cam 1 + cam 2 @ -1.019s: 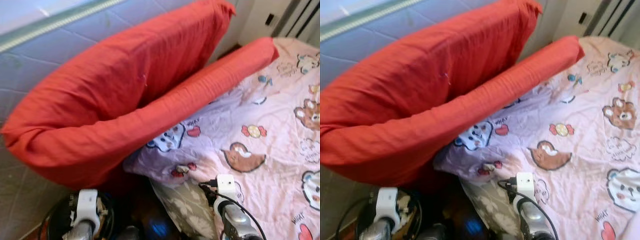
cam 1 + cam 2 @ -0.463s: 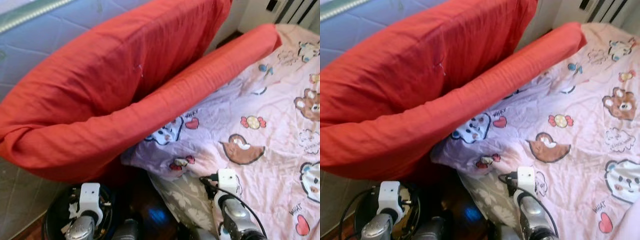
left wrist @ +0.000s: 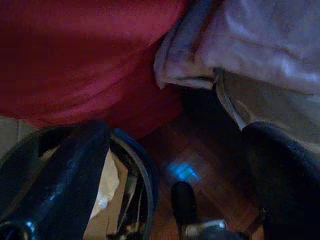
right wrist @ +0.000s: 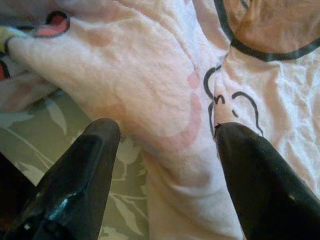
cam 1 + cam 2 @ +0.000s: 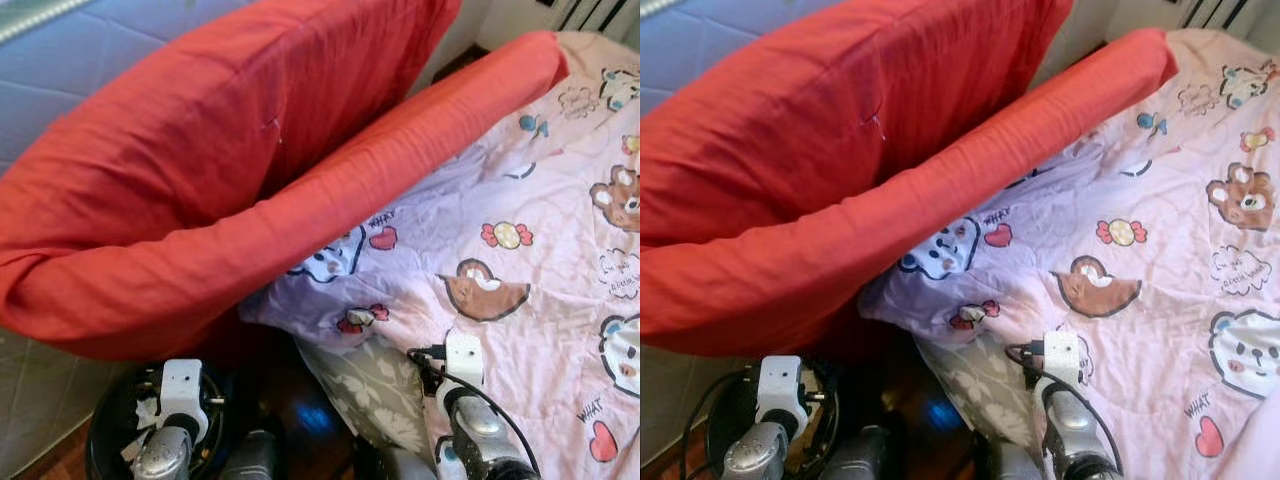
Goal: Clean up the room
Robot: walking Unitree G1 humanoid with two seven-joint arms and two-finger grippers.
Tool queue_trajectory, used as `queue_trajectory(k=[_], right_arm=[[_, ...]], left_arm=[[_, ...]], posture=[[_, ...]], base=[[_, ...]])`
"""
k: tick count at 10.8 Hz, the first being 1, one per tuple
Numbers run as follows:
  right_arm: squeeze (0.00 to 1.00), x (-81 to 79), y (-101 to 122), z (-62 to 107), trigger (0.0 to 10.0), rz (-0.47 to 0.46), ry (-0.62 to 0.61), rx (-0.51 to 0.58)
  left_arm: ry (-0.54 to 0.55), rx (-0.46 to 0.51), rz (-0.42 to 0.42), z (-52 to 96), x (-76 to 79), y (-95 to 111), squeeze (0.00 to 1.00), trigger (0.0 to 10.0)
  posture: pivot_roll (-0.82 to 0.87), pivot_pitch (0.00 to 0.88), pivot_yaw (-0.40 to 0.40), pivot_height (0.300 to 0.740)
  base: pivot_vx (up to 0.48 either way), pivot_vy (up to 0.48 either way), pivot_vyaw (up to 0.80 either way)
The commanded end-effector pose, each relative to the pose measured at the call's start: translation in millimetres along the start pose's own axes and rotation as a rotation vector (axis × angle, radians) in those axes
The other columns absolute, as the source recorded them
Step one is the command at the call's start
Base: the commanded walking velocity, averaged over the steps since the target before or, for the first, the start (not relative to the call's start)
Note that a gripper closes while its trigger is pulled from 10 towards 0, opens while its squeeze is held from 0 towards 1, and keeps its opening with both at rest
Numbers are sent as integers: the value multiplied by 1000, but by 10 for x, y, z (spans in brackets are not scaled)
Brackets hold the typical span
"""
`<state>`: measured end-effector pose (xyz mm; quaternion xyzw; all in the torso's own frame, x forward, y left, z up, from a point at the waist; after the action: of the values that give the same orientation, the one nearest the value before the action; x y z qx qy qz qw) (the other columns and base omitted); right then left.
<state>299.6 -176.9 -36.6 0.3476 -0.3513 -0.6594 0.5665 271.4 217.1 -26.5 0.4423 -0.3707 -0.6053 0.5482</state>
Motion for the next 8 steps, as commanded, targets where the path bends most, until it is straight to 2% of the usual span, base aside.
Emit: queue_trajectory(k=[1,4,8], right_arm=[[0,25,-151,48,10000,-16,-12,-39],[0,48,-68,44,10000,-14,-25,19],[0,251,-126,118,10000,32,-136,54]], left_arm=[[3,-46,7,106,-3,-168,0,10000],[10,-47,6,130,-20,-184,0,10000],[15,-67,5,176,-28,-250,0,10000]], posture=[[234,371,-34,679],[236,370,-35,674],[231,373,-36,674]], base=[[0,0,0],[0,0,0],[0,0,0]])
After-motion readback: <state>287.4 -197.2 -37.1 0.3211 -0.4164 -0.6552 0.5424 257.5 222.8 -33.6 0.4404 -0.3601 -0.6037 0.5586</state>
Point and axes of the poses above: a point about 5 cm out from each wrist's last joint towards the gripper, its own z axis pointing back from the gripper into the wrist, its own y axis along the axis of the wrist's last joint, x = y × z, the point moved 3 cm from there along -z, pointing out of the wrist towards the gripper, and after that the axes turned 5 degrees about -z, right-handed, at the moved point
